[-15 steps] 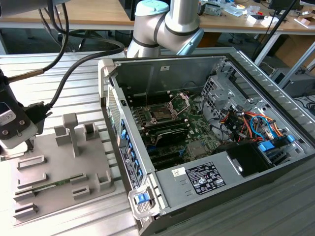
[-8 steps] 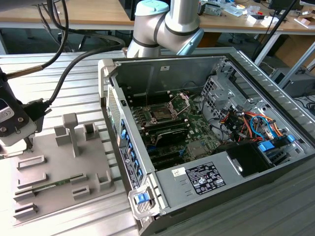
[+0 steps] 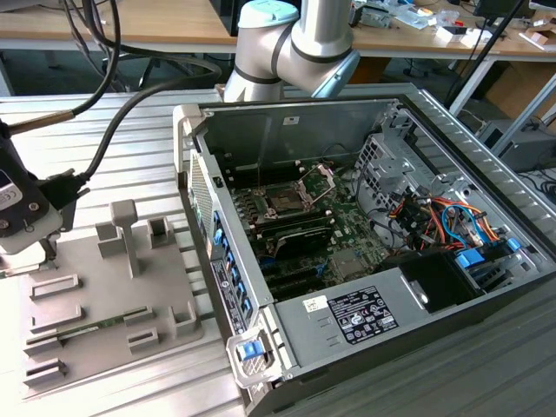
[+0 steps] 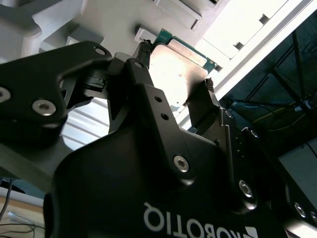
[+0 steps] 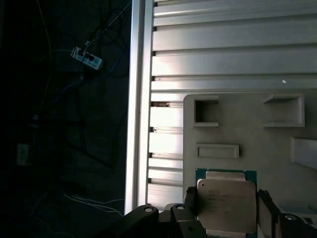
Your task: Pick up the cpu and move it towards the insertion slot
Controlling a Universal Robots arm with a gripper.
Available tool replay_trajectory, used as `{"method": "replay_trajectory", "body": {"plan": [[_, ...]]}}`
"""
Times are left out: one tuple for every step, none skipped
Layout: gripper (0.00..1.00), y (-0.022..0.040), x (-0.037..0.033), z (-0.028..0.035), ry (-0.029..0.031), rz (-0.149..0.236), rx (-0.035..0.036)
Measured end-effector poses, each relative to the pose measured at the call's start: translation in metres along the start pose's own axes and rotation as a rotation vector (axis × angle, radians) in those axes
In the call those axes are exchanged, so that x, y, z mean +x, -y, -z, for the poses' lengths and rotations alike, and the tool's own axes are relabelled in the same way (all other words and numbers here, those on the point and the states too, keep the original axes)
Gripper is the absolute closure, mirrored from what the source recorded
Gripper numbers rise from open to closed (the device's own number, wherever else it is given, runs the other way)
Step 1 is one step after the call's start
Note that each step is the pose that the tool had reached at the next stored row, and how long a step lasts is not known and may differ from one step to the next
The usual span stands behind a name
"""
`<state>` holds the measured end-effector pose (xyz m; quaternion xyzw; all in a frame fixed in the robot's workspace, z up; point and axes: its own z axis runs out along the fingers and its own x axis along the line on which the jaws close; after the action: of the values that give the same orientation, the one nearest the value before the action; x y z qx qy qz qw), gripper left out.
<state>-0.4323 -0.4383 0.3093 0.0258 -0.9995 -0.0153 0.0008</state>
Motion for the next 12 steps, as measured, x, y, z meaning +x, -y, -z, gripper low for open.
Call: {"method": "replay_trajectory", "body": {"plan": [[0.45,0.0000,0.0000,0.0007,0.0000,0.000,0.0001],[0.45,0.0000,0.0000,0.0019,0.0000,0.000,0.0000],[0.45,-0.0001,0.0000,0.0027,0.0000,0.000,0.0000],[0.45,-0.0001,0.0000,0.0038,0.0001,0.000,0.0000],[0.45,-0.0001,0.0000,0.0048,0.0000,0.000,0.0001],[0.45,-0.0002,0.0000,0.0059,0.0000,0.000,0.0001],[0.45,-0.0002,0.0000,0.0065,0.0001,0.000,0.0000],[0.45,-0.0002,0.0000,0.0069,0.0000,0.000,0.0000],[0.45,-0.0002,0.0000,0.0074,0.0001,0.000,0.0000],[0.45,-0.0002,0.0000,0.0078,0.0000,0.000,0.0000],[0.45,-0.0002,0.0000,0.0085,0.0000,0.000,0.0000],[0.45,-0.0003,0.0000,0.0089,0.0001,0.000,0.0000]]}}
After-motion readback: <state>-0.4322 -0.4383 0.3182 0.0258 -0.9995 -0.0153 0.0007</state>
